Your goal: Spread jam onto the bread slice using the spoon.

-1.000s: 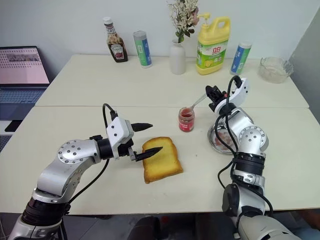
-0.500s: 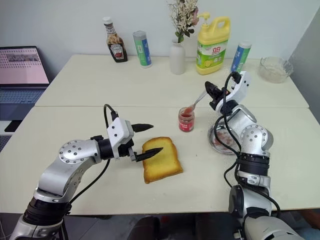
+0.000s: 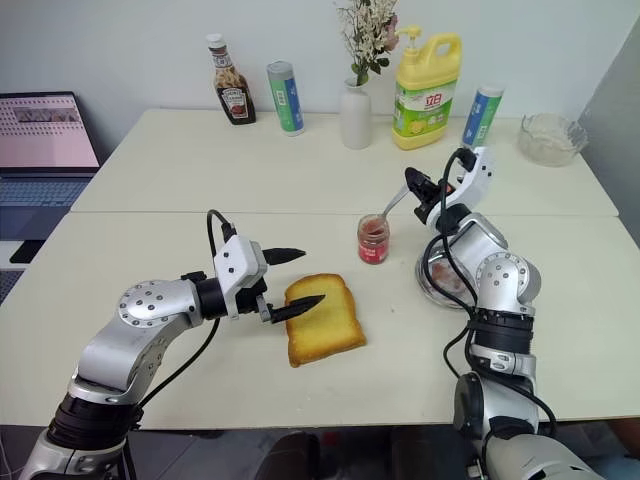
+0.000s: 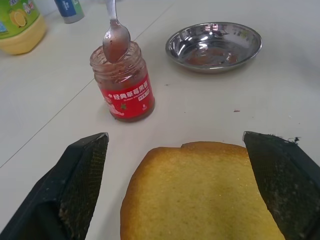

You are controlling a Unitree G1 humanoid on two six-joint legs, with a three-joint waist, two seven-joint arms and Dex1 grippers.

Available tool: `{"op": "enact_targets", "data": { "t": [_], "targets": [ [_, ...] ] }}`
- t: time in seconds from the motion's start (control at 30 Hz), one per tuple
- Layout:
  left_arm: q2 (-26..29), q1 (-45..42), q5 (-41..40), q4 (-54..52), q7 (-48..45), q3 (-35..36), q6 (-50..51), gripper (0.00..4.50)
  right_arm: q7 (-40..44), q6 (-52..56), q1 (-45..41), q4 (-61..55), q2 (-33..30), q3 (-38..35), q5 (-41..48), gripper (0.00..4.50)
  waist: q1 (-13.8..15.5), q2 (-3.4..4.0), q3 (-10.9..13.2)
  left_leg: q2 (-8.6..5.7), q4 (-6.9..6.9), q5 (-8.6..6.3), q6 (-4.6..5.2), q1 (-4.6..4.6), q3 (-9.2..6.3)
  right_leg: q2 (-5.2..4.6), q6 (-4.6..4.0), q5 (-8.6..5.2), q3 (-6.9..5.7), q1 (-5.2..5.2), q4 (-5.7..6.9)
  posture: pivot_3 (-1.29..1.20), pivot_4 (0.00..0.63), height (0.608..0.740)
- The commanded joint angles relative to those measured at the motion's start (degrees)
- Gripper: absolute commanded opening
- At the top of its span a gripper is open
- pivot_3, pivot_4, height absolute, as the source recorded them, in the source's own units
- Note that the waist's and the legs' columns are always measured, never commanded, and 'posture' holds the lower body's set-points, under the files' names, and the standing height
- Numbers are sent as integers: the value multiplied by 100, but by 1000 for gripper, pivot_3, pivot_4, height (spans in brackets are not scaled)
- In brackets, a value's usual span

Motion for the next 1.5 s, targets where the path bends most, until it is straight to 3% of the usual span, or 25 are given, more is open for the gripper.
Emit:
{"op": "enact_targets", "data": {
  "t": [0.03, 0.47, 0.73, 1.0, 1.1, 1.5],
  "targets": [
    [13, -53, -91, -201, 3, 143, -54, 4500, -157, 82, -48, -66, 17, -248, 300, 33, -1, 0, 0, 0, 0, 0, 0, 0, 0, 0, 0, 0, 1, 0, 0, 0, 150, 740],
    [-207, -114, -692, -361, 241, 642, 182, 4500, -630, 96, -164, 183, 284, -856, 1174, 33, -3, 0, 0, 0, -1, 0, 0, 0, -1, 0, 0, 0, -1, 0, 0, 0, 150, 740],
    [-134, -42, -743, -460, 290, 765, 111, 4500, -681, 151, -200, 85, 239, -822, 1506, 33, -7, 0, 0, 0, -1, 0, 0, 0, 0, 1, 0, 0, -1, 0, 0, 0, 150, 740],
    [53, 362, -867, -841, 313, 1061, 195, 4500, -631, 447, -103, -648, 179, -336, 1684, 33, -11, 1, 0, 2, -2, 0, 0, -1, -1, 1, 0, 0, -1, -2, -1, 0, 150, 740],
    [306, 1088, -794, -1076, 197, 1427, 26, 4500, -568, 623, 72, -1358, 280, 166, 1709, 33, -48, 3, -1, 2, -3, -1, 0, 0, 3, 1, 0, 0, 4, -2, -3, 0, 150, 740],
    [396, 2744, -855, -1606, 115, 1958, -286, 4500, 759, -115, 1057, -2596, -69, 2097, 218, 33, -96, 0, -3, 1, -3, -1, 0, -5, -2, -4, 1, -1, -1, -6, -7, 0, 150, 740]
  ]
}}
